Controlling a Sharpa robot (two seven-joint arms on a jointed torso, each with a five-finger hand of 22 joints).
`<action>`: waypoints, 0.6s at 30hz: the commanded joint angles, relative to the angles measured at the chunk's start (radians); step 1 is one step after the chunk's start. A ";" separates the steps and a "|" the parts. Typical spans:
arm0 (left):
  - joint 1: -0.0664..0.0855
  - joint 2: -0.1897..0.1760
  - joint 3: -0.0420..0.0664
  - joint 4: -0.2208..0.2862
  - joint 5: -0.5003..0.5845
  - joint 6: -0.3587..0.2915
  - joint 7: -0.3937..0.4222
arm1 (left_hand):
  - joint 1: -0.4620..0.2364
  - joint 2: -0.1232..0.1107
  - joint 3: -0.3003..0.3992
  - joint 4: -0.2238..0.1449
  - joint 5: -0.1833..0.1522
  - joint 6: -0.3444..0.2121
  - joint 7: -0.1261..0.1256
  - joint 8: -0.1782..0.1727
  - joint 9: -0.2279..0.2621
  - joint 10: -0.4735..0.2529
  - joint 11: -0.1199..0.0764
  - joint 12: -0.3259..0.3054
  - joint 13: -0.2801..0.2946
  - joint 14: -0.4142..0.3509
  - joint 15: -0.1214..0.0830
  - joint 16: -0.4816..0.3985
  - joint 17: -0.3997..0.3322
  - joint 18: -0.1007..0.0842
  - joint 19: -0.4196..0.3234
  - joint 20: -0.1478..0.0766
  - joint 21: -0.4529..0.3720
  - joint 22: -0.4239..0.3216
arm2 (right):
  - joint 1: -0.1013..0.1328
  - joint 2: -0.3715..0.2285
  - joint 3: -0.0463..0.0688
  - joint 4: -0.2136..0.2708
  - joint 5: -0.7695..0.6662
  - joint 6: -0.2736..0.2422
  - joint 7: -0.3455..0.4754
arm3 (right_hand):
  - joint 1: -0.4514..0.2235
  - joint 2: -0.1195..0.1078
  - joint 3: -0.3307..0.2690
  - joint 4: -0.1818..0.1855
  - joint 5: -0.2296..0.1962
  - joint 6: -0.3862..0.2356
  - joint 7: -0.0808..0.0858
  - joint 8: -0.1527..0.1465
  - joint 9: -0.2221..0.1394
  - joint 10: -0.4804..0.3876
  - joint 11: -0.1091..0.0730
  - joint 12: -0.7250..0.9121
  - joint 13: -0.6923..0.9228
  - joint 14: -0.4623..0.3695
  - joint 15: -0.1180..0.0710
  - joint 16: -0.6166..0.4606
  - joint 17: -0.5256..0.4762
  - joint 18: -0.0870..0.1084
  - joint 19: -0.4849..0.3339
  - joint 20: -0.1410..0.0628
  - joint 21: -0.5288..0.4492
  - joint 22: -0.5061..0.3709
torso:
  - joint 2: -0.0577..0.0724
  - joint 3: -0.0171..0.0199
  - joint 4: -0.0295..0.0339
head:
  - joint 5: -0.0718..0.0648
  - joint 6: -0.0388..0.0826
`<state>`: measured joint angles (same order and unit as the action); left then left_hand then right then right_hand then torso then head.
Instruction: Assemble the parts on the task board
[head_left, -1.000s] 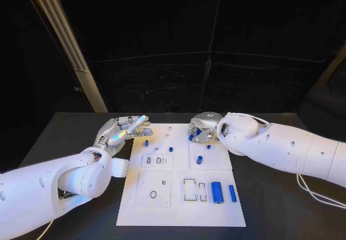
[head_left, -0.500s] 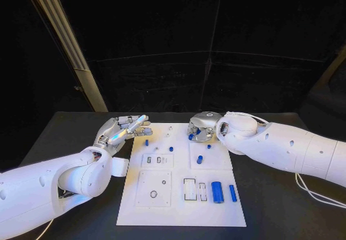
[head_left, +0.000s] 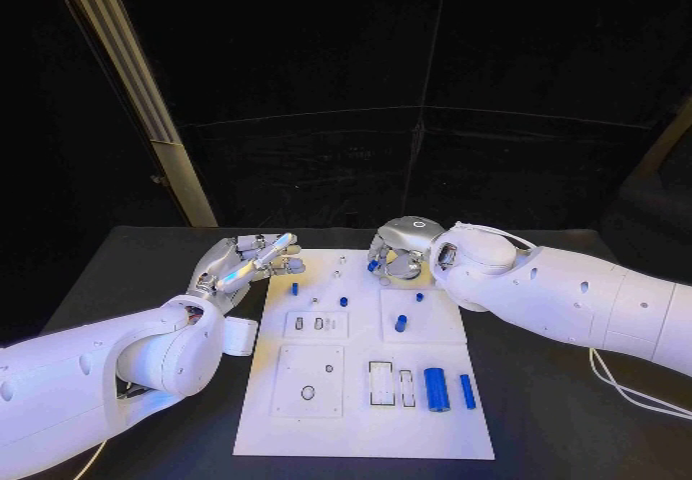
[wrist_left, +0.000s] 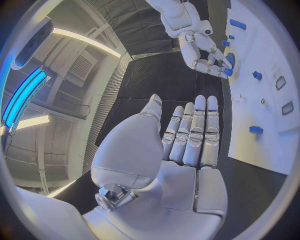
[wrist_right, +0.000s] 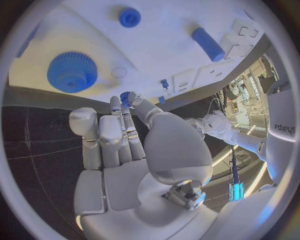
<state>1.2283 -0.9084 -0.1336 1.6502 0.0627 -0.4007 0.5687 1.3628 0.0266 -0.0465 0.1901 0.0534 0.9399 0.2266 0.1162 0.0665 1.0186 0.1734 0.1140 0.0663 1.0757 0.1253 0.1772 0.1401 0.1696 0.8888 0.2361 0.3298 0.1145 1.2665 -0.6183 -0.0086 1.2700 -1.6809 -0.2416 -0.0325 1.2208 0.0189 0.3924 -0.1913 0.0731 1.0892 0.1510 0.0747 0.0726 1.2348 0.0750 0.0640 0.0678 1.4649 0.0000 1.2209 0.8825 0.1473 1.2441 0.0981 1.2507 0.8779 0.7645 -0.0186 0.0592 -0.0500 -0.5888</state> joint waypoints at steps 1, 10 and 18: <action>0.002 0.002 0.001 -0.001 -0.006 0.012 0.002 | 0.011 0.001 -0.001 -0.007 -0.001 0.004 0.006 -0.007 -0.001 0.002 0.005 -0.004 0.000 -0.003 0.007 -0.006 0.001 0.013 0.001 0.006 -0.004 -0.002 | 0.009 0.017 0.001 -0.013 0.015 -0.073 -0.029 | -0.009 -0.003 0.000 0.007 -0.004 0.008 -0.001 -0.004 0.000 0.008 0.002 -0.001 -0.001 0.009 -0.008 0.006 0.003 -0.020 0.005 -0.001 0.006 0.003 | 0.001 0.0000 0.0022 | -0.001 0.002; 0.009 0.002 0.001 0.004 -0.006 0.013 0.001 | 0.014 0.002 0.000 -0.010 -0.001 0.004 0.006 -0.008 -0.001 0.002 0.005 -0.005 0.000 -0.003 0.007 -0.007 0.002 0.014 0.001 0.006 -0.004 -0.002 | 0.030 0.091 0.001 -0.089 0.016 -0.084 -0.040 | -0.011 -0.005 0.001 0.012 -0.005 0.007 -0.001 -0.005 -0.001 0.007 0.002 -0.002 -0.002 0.009 -0.008 0.007 0.003 -0.020 0.005 -0.001 0.007 0.004 | 0.009 -0.0025 0.0074 | 0.001 0.006; 0.017 0.003 0.001 0.006 -0.006 0.013 0.000 | 0.015 0.003 0.000 -0.011 -0.001 0.004 0.006 -0.008 0.000 0.003 0.005 -0.005 0.000 -0.003 0.007 -0.008 0.002 0.014 0.001 0.006 -0.005 -0.003 | 0.033 0.144 0.001 -0.143 0.016 -0.066 -0.036 | -0.012 -0.006 0.001 0.014 -0.005 0.007 0.000 -0.006 -0.001 0.006 0.002 -0.002 -0.002 0.009 -0.008 0.008 0.004 -0.020 0.005 -0.001 0.007 0.004 | 0.015 -0.0055 0.0084 | 0.000 0.008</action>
<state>1.2427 -0.9064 -0.1337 1.6533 0.0624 -0.4002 0.5654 1.3670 0.0309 -0.0466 0.1846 0.0534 0.9399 0.2266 0.1118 0.0665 1.0186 0.1734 0.1141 0.0662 1.0757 0.1253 0.1733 0.1409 0.1696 0.8887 0.2361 0.3298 0.1133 1.2970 -0.4778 -0.0080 1.1323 -1.6675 -0.3006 -0.0659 1.2169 0.0147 0.3947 -0.1837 0.0731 1.0891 0.1510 0.0746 0.0721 1.2347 0.0750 0.0641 0.0677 1.4649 0.0000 1.2254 0.8846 0.1474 1.2440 0.0981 1.2545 0.8807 0.7761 -0.0223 0.0659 -0.0489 -0.5806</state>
